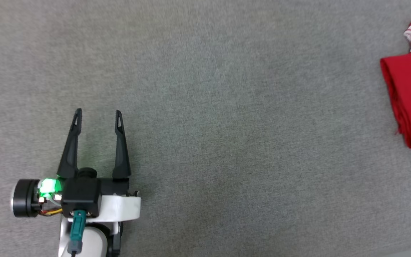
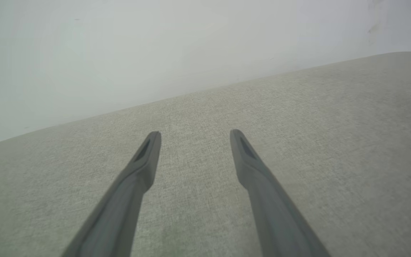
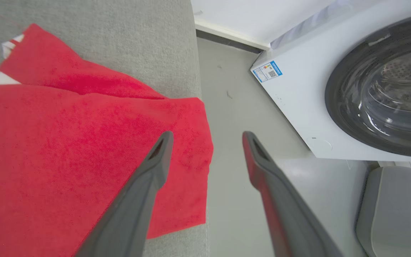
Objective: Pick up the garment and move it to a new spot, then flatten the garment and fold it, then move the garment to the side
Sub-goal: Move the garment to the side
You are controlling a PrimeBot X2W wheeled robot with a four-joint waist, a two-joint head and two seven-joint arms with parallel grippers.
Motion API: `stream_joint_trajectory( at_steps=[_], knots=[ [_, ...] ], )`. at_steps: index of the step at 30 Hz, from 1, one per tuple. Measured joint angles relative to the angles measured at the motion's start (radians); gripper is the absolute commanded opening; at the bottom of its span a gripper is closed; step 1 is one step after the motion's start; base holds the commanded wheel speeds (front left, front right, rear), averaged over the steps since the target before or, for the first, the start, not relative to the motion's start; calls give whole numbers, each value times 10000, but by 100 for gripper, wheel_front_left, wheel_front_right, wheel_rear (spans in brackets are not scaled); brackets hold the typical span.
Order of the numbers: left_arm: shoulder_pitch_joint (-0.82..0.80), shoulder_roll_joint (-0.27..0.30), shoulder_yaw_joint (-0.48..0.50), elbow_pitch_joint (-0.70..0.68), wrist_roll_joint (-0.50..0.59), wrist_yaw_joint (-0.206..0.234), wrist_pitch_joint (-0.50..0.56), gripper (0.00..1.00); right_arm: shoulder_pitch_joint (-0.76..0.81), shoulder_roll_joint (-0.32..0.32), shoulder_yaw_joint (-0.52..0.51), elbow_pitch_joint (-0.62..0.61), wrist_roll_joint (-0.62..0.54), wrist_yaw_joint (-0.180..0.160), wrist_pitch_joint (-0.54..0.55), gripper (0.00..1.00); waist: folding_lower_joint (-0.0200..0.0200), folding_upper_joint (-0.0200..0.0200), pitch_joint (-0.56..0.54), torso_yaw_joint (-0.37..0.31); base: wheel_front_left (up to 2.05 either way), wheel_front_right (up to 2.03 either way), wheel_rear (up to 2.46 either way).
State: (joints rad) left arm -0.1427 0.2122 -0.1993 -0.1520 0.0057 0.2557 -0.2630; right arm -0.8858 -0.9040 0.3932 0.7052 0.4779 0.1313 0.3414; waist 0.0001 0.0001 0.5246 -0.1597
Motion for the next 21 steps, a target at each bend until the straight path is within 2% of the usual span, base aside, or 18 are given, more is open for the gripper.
stream_joint_trajectory(
  at_steps=[5, 14, 17, 21],
  knots=[
    [349, -142, -59, 115, -104, 105, 0, 100, -100, 454, -677, -17, -487, 0, -1896, 100, -1, 0, -728, 105, 0, 0, 0],
    [1209, -395, 130, 219, -295, 201, 0, 100, 233, 2282, -2282, -347, -1486, 0, -5425, 100, -1, 0, -2032, 462, 0, 0, 0],
    [1421, -456, 199, 257, -337, 169, 0, 100, 629, 2928, -2577, -982, -1774, 0, -5900, 100, -1, 0, -2390, 625, 0, 0, 0],
    [1667, -550, 259, 339, -351, 61, 0, 100, 1564, 3952, -2953, -2337, -2230, 0, -6019, 100, -1, 0, -2819, 857, 0, 0, 0]
  ],
)
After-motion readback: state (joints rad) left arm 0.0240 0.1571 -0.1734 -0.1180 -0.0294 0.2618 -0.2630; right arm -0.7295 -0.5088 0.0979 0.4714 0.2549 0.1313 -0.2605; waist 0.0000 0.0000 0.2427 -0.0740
